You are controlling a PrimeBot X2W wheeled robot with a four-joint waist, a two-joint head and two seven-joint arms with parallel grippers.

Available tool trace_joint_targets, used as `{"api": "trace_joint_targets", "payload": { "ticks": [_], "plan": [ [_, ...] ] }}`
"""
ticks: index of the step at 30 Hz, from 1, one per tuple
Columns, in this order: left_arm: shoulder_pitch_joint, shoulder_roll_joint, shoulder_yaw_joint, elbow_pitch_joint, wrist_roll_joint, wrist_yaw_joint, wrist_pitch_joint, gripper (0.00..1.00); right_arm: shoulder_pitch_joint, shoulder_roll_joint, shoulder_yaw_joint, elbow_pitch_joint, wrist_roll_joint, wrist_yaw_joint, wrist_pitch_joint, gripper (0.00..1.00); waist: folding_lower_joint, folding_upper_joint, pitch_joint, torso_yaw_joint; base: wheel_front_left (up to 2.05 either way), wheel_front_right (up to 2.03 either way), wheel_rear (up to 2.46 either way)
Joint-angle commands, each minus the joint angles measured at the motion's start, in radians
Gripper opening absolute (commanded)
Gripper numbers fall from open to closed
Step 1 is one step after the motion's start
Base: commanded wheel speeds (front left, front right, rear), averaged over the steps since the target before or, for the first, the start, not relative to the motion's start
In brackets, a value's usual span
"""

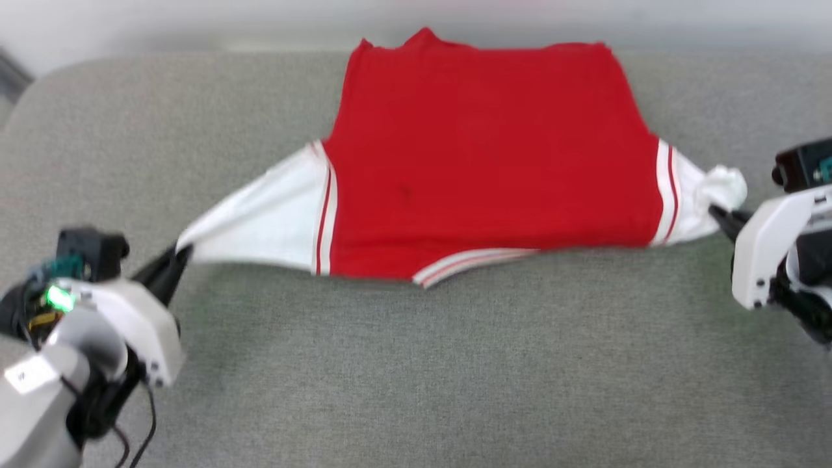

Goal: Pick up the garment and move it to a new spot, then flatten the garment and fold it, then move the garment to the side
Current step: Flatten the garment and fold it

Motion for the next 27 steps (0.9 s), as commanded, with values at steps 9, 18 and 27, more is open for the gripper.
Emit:
{"api": "trace_joint_targets", "payload": {
  "ticks": [9,18,27],
  "plan": [
    [0.267,0.138,-0.016,-0.221,-0.071,0.113,0.068,0.0,0.244,-0.083,-0.059,-0.13,0.086,-0.003,0.135,0.0,0.0002,0.0,-0.112,-0.028,0.0,0.0,0.0],
    [0.467,0.177,-0.023,-0.367,-0.172,0.173,0.064,0.0,0.482,-0.094,-0.172,-0.277,0.109,-0.002,0.285,0.0,0.0002,0.0,-0.163,-0.048,0.0,0.0,0.0],
    [0.558,0.157,-0.029,-0.411,-0.229,0.163,0.022,0.0,0.646,-0.032,-0.296,-0.417,0.075,-0.002,0.403,0.0,0.0002,0.0,-0.165,-0.056,0.0,0.0,0.0]
  ]
}}
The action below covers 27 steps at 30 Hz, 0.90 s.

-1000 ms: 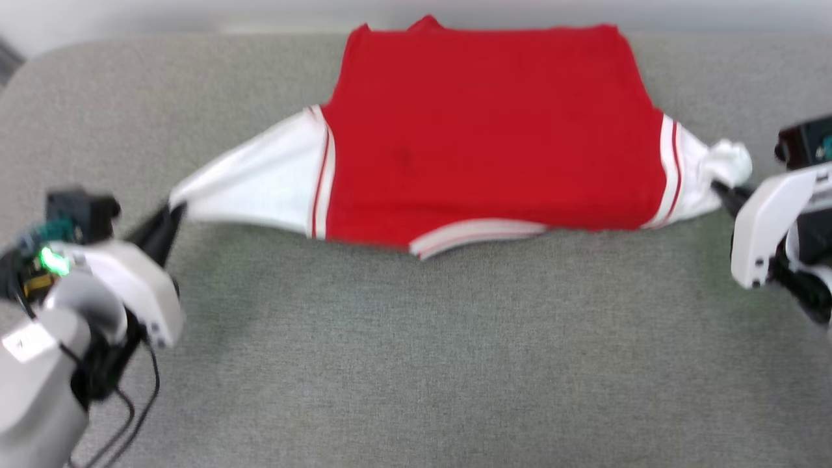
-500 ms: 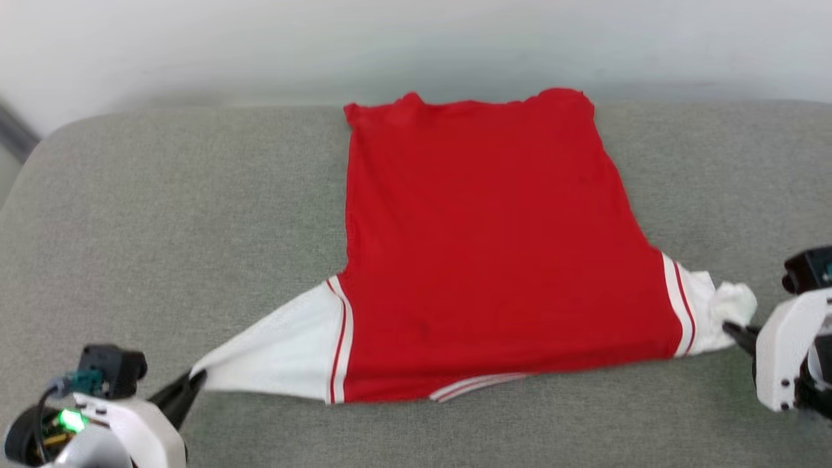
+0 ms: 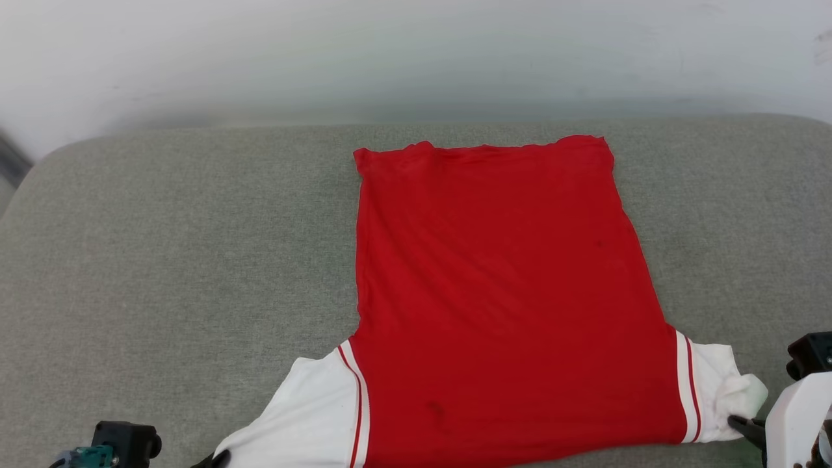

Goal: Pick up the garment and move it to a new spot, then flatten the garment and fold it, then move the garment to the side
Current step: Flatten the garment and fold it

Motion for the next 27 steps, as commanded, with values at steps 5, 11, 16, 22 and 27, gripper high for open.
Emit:
{"api": "trace_joint_targets", "payload": {
  "ticks": [5,11,16,22,27],
  "plan": [
    [0.003,-0.005,0.0,-0.024,0.0,-0.002,-0.008,0.0,0.006,0.04,-0.074,-0.07,-0.041,-0.001,0.027,1.0,0.0002,0.0,0.02,0.004,0.0,0.0,0.0],
    [0.015,0.01,0.016,-0.127,-0.017,0.0,-0.012,0.0,-0.106,0.057,-0.133,-0.199,-0.04,-0.001,0.089,1.0,0.0002,0.0,0.095,0.033,0.0,0.0,0.0],
    [0.008,0.03,0.016,-0.222,0.013,0.01,-0.016,0.0,-0.273,0.061,-0.175,-0.228,-0.074,-0.001,0.135,1.0,0.0002,0.0,0.19,0.09,0.0,0.0,0.0],
    [-0.058,0.001,-0.01,-0.292,0.069,0.0,0.007,0.0,-0.521,0.052,-0.206,-0.125,-0.193,-0.001,0.11,1.0,0.0002,0.0,0.296,0.174,0.0,0.0,0.0],
    [-0.112,-0.042,-0.033,-0.305,0.107,-0.017,0.023,0.0,-0.715,0.061,-0.224,0.012,-0.308,-0.001,0.069,1.0,0.0002,0.0,0.361,0.237,0.0,0.0,0.0]
  ]
}}
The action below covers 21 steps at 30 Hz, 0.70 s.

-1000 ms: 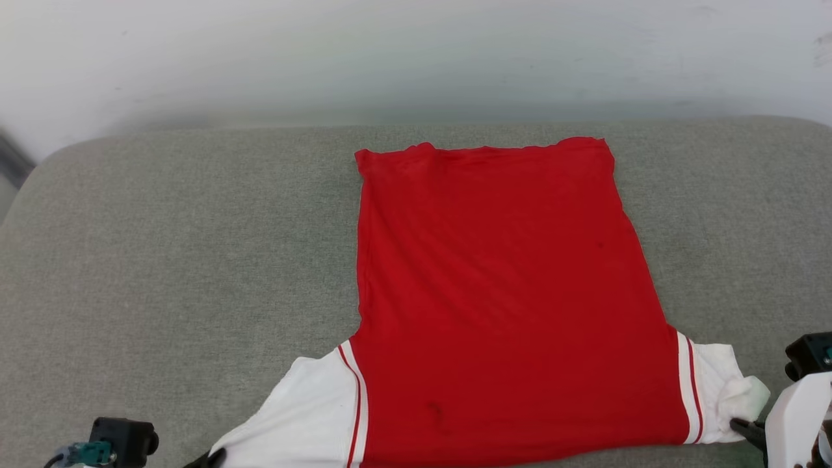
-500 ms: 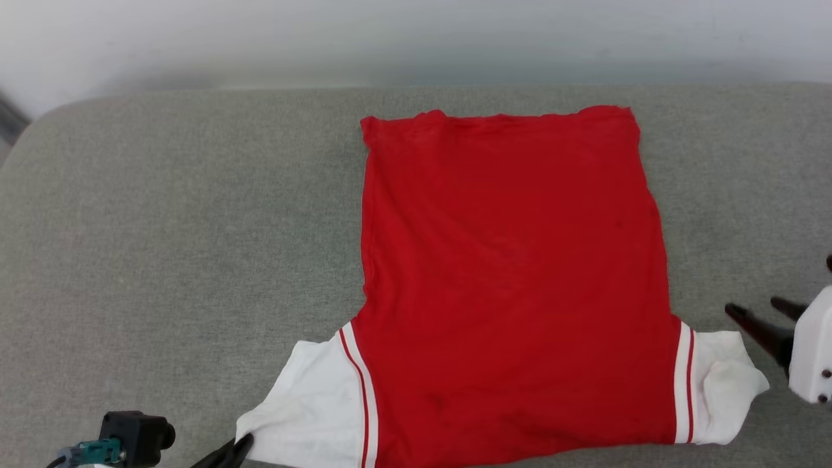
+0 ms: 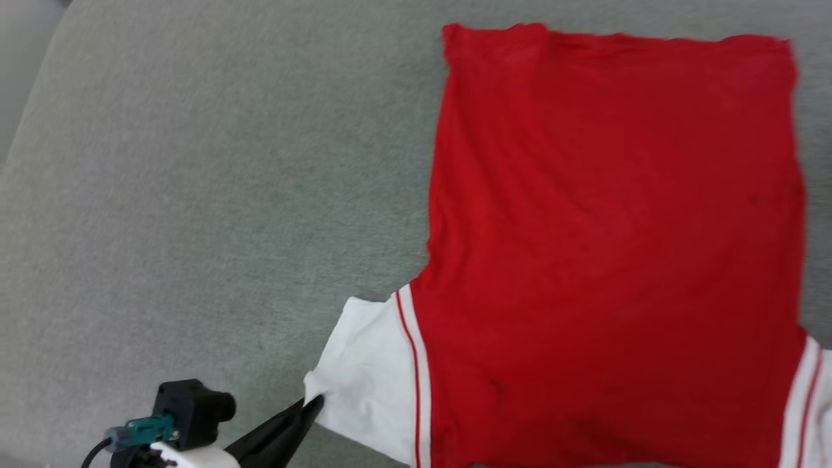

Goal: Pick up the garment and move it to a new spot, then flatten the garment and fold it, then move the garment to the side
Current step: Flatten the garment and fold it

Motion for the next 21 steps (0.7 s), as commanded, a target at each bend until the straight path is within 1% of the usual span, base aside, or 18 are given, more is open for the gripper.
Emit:
{"api": "trace_joint_targets", "payload": {
  "ticks": [1,4,5,9,11,14,18,21],
  "plan": [
    [-0.028,-0.019,-0.007,-0.001,0.012,-0.008,0.004,0.0,-0.074,0.008,-0.006,0.053,-0.041,0.0,-0.025,1.0,-0.0002,-0.0001,0.075,0.075,0.0,0.0,0.0],
    [-0.052,-0.041,-0.016,0.007,0.025,-0.019,0.005,0.0,-0.167,0.01,-0.009,0.137,-0.093,0.0,-0.045,1.0,-0.0002,-0.0001,0.108,0.101,0.0,0.0,0.0],
    [-0.052,-0.041,-0.016,0.007,0.025,-0.019,0.005,0.0,-0.167,0.01,-0.009,0.137,-0.093,0.0,-0.045,1.0,-0.0002,-0.0001,0.108,0.101,0.0,0.0,0.0],
    [-0.077,-0.065,-0.023,0.017,0.036,-0.032,0.002,0.0,-0.253,0.006,-0.023,0.242,-0.132,0.0,-0.019,1.0,-0.0002,-0.0001,0.151,0.131,0.0,0.0,0.0],
    [-0.087,-0.074,-0.025,0.025,0.041,-0.04,0.001,0.0,-0.287,0.004,-0.047,0.289,-0.152,0.0,0.016,1.0,-0.0002,-0.0001,0.168,0.144,0.0,0.0,0.0],
    [-0.101,-0.087,-0.027,0.036,0.042,-0.048,-0.001,0.0,-0.333,0.021,-0.096,0.349,-0.179,0.0,0.095,1.0,-0.0002,-0.0001,0.188,0.16,0.0,0.0,0.0],
    [-0.113,-0.102,-0.035,0.051,0.044,-0.062,-0.003,0.0,-0.361,0.038,-0.129,0.379,-0.227,0.0,0.195,1.0,-0.0002,-0.0001,0.203,0.175,0.0,0.0,0.0],
    [-0.122,-0.112,-0.041,0.062,0.046,-0.07,-0.003,0.0,-0.354,0.048,-0.136,0.379,-0.258,0.0,0.259,1.0,-0.0002,-0.0001,0.21,0.183,0.0,0.0,0.0]
  ]
}}
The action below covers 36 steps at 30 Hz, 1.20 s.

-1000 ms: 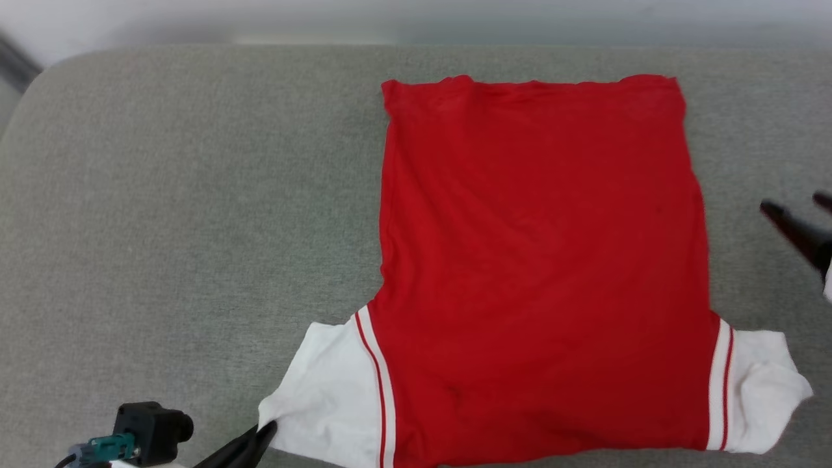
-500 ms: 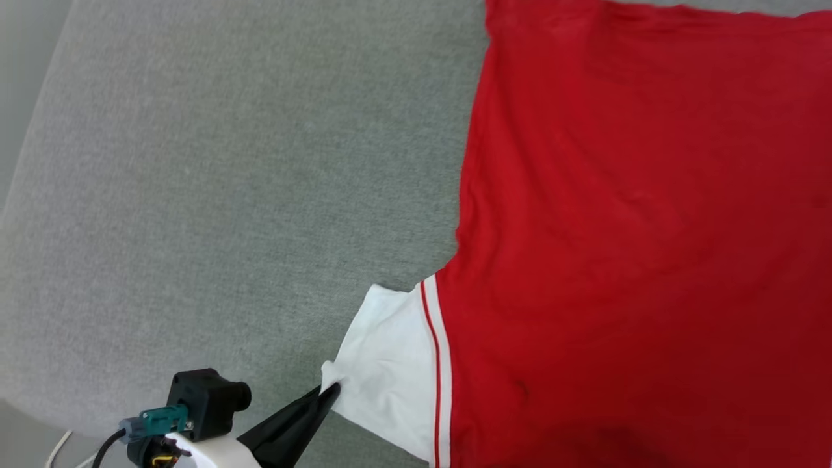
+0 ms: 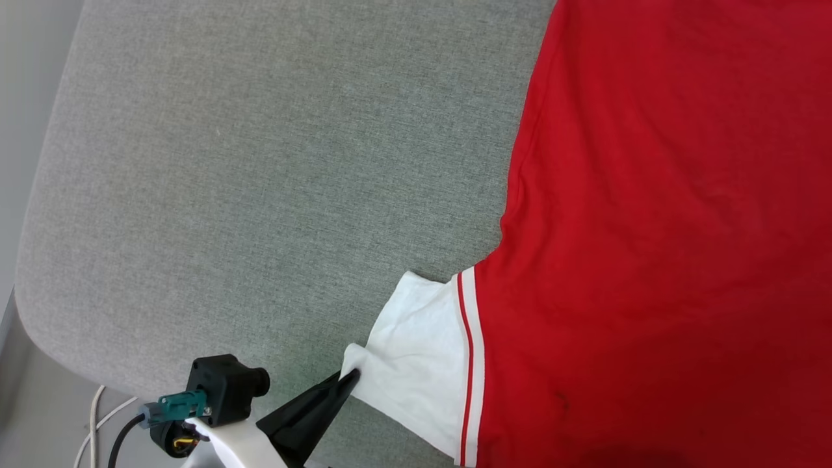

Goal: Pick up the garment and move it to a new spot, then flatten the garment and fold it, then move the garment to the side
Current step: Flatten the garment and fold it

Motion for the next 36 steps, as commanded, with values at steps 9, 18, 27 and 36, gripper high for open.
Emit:
{"api": "trace_joint_targets", "payload": {
  "ticks": [9,18,27,36],
  "plan": [
    [-0.027,-0.024,-0.006,0.022,0.007,-0.022,-0.017,0.0,0.067,0.038,-0.01,-0.027,-0.043,0.0,0.14,0.0,-0.0001,0.0,0.019,0.022,0.0,0.0,0.0],
    [-0.023,-0.027,-0.006,0.051,0.001,-0.021,-0.019,0.0,0.172,0.027,-0.022,-0.063,-0.007,0.0,0.143,0.0,-0.0001,0.0,-0.048,-0.008,0.0,0.0,0.0],
    [0.024,0.006,0.007,0.06,-0.029,0.011,-0.015,0.0,0.337,0.037,0.015,-0.092,0.083,-0.001,0.106,0.0,-0.0001,0.0,-0.201,-0.109,0.0,0.0,0.0],
    [0.11,0.031,0.025,0.08,-0.071,0.061,-0.04,0.0,0.629,0.014,0.122,-0.222,0.278,-0.001,0.045,0.0,-0.0001,0.0,-0.371,-0.265,0.0,0.0,0.0]
  ]
}}
